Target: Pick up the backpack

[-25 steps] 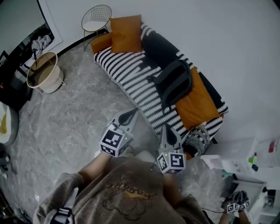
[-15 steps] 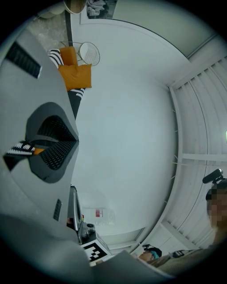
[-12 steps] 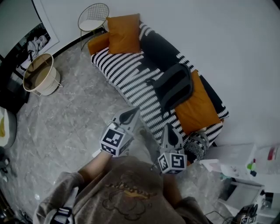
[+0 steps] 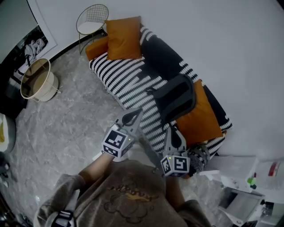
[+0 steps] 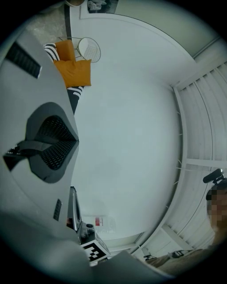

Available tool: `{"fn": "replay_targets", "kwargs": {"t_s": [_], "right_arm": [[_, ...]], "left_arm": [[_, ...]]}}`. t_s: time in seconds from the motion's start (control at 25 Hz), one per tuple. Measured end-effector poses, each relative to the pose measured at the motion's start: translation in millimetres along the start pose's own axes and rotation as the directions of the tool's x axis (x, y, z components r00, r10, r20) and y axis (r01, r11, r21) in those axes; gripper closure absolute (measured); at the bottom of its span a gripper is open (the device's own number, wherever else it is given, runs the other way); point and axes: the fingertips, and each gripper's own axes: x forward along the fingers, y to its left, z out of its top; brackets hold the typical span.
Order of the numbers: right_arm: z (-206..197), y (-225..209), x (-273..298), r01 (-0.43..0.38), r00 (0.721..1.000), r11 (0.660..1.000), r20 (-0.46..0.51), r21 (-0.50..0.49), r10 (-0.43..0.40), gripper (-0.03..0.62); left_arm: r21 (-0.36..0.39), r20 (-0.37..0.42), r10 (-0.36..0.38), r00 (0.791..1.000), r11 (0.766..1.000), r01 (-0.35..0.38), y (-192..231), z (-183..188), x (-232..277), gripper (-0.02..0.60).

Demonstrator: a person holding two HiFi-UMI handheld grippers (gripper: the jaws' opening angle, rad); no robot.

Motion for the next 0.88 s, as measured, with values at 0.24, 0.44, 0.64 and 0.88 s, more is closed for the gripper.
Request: {"fn": "replay_targets", "kwargs": {"t_s": [0.24, 0.44, 0.64, 0.88], "right_arm": [[14, -36, 43, 0.017, 1.0, 1.0, -0.008, 0.007, -0.017, 0.588], [22, -74, 73, 0.035, 0.999, 0.999, -0.003, 0.016, -0.035, 0.588], [28, -107, 97, 0.044, 0.999, 0.999, 0.002, 0.023, -0.044, 0.588], [27, -130, 118, 0.078, 0.997, 0.996, -0.003, 0.037, -0.078, 0.588]], "left_arm": [[0.003, 0.005, -0.014, 1.0, 1.0, 0.014, 21, 14, 56, 0.581], [0.008, 0.013, -0.036, 0.999, 0.999, 0.036, 29, 19, 105, 0.581], [0.021, 0.017, -0.048, 0.999, 0.999, 0.048, 36, 21, 148, 0.581], [0.011, -0.003, -0.082, 0.997, 0.997, 0.082, 39, 16, 187, 0.581]]}}
